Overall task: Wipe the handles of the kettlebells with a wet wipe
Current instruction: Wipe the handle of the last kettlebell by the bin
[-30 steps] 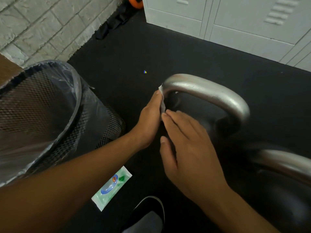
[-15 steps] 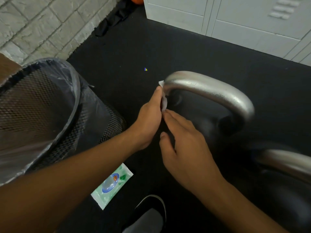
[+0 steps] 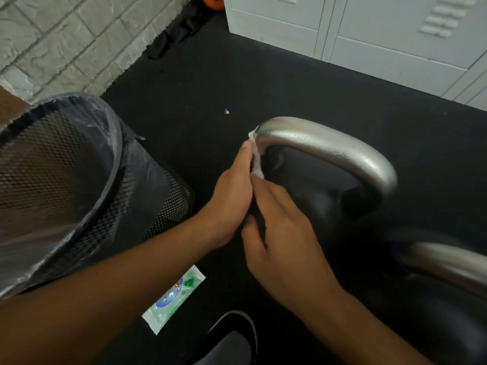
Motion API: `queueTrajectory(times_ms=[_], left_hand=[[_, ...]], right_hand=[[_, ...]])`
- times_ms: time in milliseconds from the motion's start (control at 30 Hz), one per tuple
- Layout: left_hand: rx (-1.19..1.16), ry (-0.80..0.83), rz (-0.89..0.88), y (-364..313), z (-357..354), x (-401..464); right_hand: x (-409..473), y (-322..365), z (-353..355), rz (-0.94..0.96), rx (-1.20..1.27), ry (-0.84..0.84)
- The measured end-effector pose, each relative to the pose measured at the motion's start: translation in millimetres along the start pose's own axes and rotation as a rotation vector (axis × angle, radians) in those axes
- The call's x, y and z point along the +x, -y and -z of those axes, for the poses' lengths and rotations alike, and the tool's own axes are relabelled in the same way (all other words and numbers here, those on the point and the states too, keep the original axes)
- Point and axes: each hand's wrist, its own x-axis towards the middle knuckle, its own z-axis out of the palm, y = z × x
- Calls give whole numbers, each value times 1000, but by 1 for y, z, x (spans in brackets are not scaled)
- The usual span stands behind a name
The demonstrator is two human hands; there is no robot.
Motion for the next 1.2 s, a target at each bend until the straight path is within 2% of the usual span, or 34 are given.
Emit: queueTrajectory(times_ms=[167,267,500,633,833,967,1100,1200], left_hand=[[32,-12,-217,12,2,-10],[44,-27,-287,19,5,-10],[4,-24,-310,29,8,-11],[-25,-62,-343,27,6,-9],[34,-84,-431,30,8,-14],[85,-115,-480,24,11,-13],[22,-127,-471,8,14,-11],[48,-33,-460,-1,14,-12]], right_hand=[[3,2,-1,-22,-7,-4],[-1,2,-1,-5,-33,-133],[-9,8,0,-45,75,-138],[-6,13,0,-143,231,-61],[14,8,4,-128,445,-8],[27,2,4,-157,505,44],[43,1,7,-177,559,-18],[45,4,3,-214,616,-53]])
